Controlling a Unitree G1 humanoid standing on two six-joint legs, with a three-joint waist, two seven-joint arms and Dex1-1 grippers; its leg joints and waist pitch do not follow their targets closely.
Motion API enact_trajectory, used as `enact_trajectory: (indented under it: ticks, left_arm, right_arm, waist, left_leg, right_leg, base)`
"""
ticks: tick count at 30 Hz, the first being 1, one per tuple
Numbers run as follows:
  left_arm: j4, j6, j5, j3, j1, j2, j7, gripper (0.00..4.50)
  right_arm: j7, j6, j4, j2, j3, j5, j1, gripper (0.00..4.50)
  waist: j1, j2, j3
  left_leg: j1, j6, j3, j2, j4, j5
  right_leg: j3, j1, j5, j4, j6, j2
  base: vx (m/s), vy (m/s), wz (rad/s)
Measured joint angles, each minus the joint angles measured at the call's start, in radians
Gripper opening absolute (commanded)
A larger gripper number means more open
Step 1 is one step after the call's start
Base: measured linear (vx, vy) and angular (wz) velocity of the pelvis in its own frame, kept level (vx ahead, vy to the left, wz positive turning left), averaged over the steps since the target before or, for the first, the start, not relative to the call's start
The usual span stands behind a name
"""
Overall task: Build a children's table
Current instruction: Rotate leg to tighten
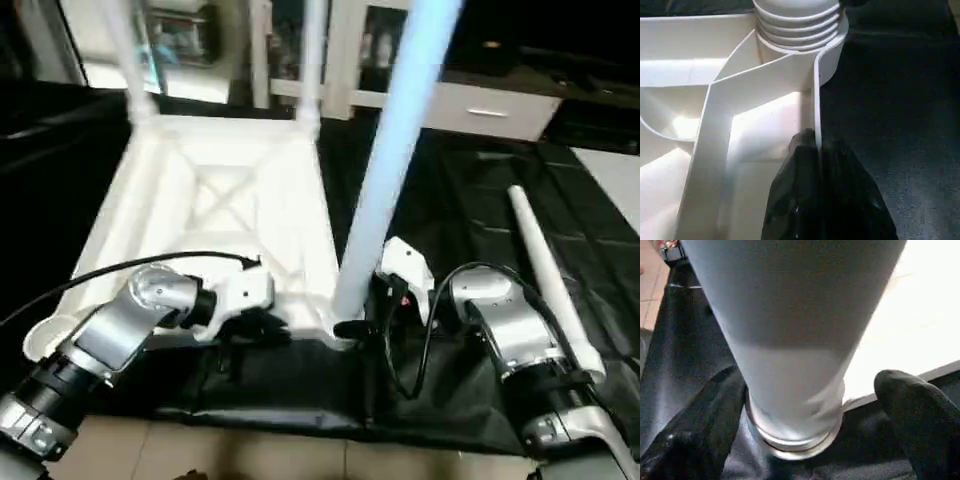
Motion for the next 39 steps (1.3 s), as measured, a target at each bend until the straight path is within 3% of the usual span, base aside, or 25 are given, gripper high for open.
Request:
enact_trajectory:
  ticks: [16, 30, 39]
  left_arm:
    - [0.003, 0.002, -0.001, 0.000, 0.001, 0.004, -0.017, 0.00]
    - [0.013, 0.002, -0.001, 0.003, -0.002, 0.004, -0.017, 0.00]
    - [0.013, 0.002, 0.001, 0.006, -0.002, 0.006, -0.020, 0.00]
  right_arm:
    - [0.055, -0.044, 0.089, 0.032, 0.011, -0.001, -0.018, 4.40]
    - [0.057, -0.064, 0.133, 0.060, 0.012, -0.006, -0.018, 3.10]
    - [0.055, -0.052, 0.133, 0.076, -0.003, -0.001, -0.012, 2.74]
  waist:
    - [0.000, 0.000, 0.000]
    - [-0.003, 0.002, 0.000]
    - [-0.004, 0.001, 0.000]
  left_leg:
    - [0.002, 0.000, 0.000, 0.000, 0.001, 0.000]
    - [0.003, 0.000, 0.001, 0.000, 0.003, 0.000]
    - [0.003, 0.000, 0.001, 0.000, 0.003, 0.000]
  right_leg:
    - [0.001, 0.000, 0.000, 0.003, 0.000, 0.000]
    - [0.004, 0.000, 0.000, 0.006, 0.000, 0.001]
    - [0.004, 0.000, 0.000, 0.007, 0.000, 0.001]
  base:
    - [0.000, 0.000, 0.00]
    - [0.000, 0.000, 0.00]
    - [0.000, 0.000, 0.00]
